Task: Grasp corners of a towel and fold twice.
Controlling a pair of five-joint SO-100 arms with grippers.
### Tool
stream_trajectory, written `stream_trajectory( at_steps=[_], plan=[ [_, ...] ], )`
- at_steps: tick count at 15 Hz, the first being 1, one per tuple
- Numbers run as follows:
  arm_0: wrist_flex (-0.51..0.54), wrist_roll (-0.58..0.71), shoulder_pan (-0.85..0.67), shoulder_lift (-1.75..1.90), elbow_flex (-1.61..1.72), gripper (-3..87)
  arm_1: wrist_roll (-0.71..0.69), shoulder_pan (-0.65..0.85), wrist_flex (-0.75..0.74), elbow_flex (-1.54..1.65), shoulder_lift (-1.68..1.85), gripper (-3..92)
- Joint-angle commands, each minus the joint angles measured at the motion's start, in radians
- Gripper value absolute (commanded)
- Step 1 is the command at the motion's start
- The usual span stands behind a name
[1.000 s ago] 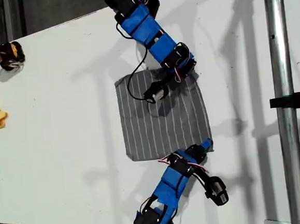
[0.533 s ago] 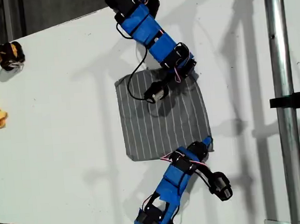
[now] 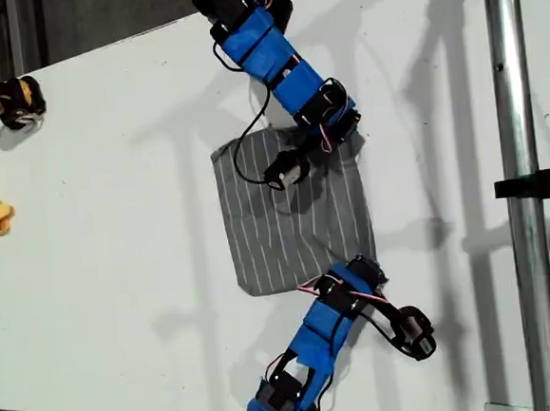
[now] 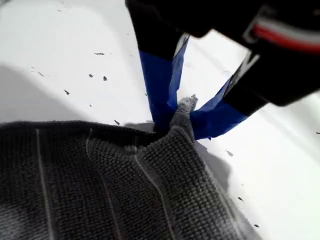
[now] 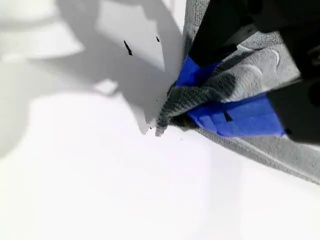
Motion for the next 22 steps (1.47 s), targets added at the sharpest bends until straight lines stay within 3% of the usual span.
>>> stream_trajectory(
  at_steps=[1, 6, 9, 13, 16, 18, 22],
  plan=[
    [0.061, -0.018, -0.015, 0.008, -0.021, -1.6, 0.006, -0.011, 0.006, -0.063, 0.058, -0.2],
    [0.175, -0.017, 0.026, 0.219, -0.034, -1.7, 0.002, -0.051, 0.138, -0.215, 0.083, -0.2],
    [0.166, 0.037, 0.071, 0.333, -0.049, -1.7, 0.009, -0.120, 0.275, -0.433, 0.066, -0.2],
    [0.123, 0.038, 0.112, 0.374, -0.051, -1.7, 0.003, -0.156, 0.239, -0.520, 0.006, -0.2],
    [0.169, 0.078, 0.048, 0.434, -0.035, -1.7, -0.015, -0.086, 0.298, -0.500, 0.052, -0.2],
    [0.236, 0.173, -0.041, 0.460, -0.018, -1.7, -0.064, 0.000, 0.314, -0.431, 0.117, -0.2],
    [0.245, 0.339, -0.236, 0.532, 0.067, -1.7, -0.135, 0.201, 0.322, -0.221, 0.314, -0.2]
  ],
)
